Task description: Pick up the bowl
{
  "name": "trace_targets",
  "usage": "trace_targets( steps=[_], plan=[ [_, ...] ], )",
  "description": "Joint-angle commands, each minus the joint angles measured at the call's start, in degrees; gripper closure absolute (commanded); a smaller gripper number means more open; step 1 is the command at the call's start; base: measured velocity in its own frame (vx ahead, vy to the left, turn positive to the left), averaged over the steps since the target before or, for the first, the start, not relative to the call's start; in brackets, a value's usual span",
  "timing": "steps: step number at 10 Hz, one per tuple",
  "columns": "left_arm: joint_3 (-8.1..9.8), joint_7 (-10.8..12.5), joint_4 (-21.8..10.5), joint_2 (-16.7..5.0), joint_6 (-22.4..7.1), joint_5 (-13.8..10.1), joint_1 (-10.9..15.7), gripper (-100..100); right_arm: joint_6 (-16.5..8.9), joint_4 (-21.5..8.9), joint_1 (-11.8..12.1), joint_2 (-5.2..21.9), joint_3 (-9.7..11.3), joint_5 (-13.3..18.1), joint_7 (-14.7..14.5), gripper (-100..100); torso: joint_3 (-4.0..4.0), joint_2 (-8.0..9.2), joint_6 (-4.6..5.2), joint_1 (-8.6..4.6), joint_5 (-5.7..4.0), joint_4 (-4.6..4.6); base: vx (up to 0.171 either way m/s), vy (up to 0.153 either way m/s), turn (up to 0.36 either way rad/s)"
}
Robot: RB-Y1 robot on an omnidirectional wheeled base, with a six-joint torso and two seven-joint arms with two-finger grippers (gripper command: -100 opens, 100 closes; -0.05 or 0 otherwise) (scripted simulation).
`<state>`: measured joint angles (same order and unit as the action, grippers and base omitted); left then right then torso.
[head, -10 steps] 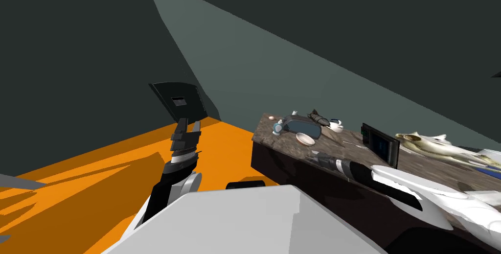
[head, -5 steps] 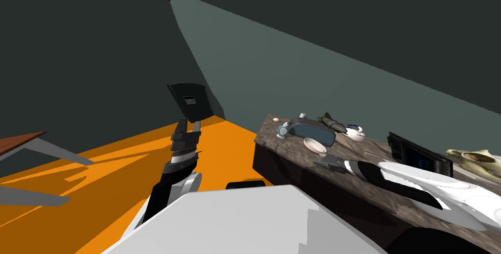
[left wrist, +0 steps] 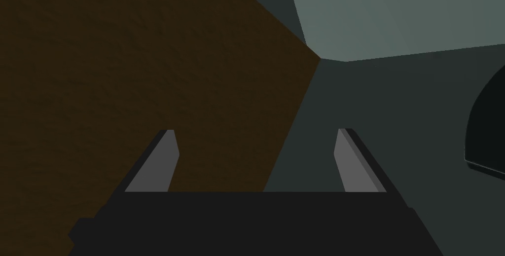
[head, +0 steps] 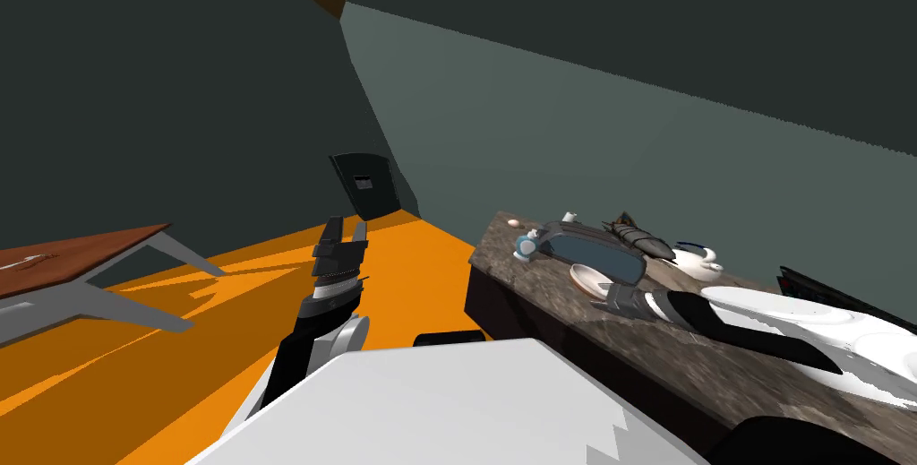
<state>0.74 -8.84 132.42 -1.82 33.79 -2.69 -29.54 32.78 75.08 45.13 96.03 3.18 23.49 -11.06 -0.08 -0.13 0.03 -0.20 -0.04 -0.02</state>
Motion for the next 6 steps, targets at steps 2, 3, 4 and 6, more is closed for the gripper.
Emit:
trace_targets(
  steps=[2,3,4,6],
  plan=[
    [0.0,0.0,0.0,0.0,0.0,0.0,0.0,0,1.17,-1.77,0.9,2.1,0.86,0.31,-0.14,-100,0.0,0.0,0.01,0.01,0.0,0.0,0.031,-0.041,0.102],
    [0.0,0.0,0.0,0.0,0.0,0.0,-0.01,0,1.93,-3.07,1.37,3.79,1.99,0.72,-0.15,-100,0.02,0.03,0.05,0.07,0.01,0.01,0.031,-0.034,0.1],
    [0.0,0.0,0.0,0.0,0.0,0.0,0.0,0,1.31,-2.04,1.6,3.13,1.2,0.35,-0.09,-100,0.02,0.02,0.01,0.08,0.02,0.01,0.015,-0.022,0.035],
    [0.0,0.0,0.0,0.0,0.0,0.0,0.0,0,2.47,-3.52,0.81,1.91,0.83,1.96,-0.21,-100,0.08,0.13,0.05,0.18,0.03,0.04,0.01,0.004,0.007]
  ],
)
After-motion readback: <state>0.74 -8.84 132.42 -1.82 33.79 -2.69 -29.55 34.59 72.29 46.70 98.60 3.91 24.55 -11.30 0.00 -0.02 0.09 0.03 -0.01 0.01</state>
